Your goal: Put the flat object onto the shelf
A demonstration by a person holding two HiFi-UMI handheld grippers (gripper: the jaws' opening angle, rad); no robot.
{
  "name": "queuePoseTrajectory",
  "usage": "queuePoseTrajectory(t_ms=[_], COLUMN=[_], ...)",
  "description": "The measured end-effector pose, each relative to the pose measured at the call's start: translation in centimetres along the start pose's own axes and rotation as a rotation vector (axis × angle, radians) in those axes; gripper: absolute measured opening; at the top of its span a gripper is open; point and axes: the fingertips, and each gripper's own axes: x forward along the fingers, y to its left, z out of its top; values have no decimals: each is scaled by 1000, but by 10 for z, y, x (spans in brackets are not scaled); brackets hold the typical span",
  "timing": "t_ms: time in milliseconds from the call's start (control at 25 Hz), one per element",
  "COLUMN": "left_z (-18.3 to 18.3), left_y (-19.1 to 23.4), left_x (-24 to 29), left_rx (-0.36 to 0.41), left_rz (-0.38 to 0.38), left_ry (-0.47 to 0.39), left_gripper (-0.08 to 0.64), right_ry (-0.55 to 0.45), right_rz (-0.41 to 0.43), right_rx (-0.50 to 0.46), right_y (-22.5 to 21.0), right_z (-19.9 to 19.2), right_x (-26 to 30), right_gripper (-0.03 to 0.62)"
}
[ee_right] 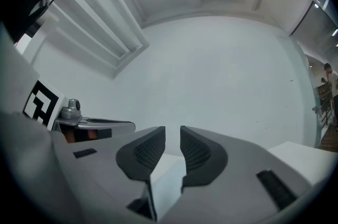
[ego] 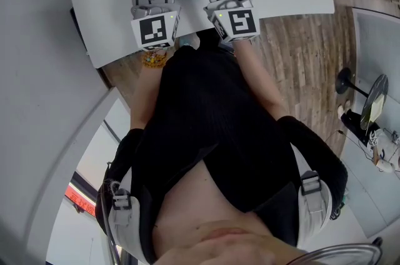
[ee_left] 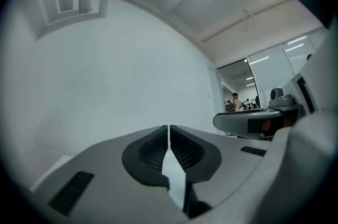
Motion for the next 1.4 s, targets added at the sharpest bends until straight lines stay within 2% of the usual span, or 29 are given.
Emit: queuePoseTrajectory(t_ms=[240, 440, 720, 1200, 1400], left_z=[-3, -3, 2, 4, 5], left_y=[2, 0, -11, -28, -36], left_x=[-4, -5, -6, -8, -6], left_rx=[4, 8, 23, 42, 50], left_rz=[-2, -11, -33, -53, -56], left_ry=[9, 7, -4, 0, 5], left_gripper=[23, 23, 23, 23, 23], right_ry=[-7, 3, -16, 14, 8], right_rz=[5, -31, -33, -41, -20], right_rx=[5, 5, -4, -94, -83], right_y=[8, 0, -4, -6, -10], right_z=[-2, -2, 2, 3, 1], right_x=[0, -5, -15, -28, -32], right_gripper=[74, 60, 55, 55, 55])
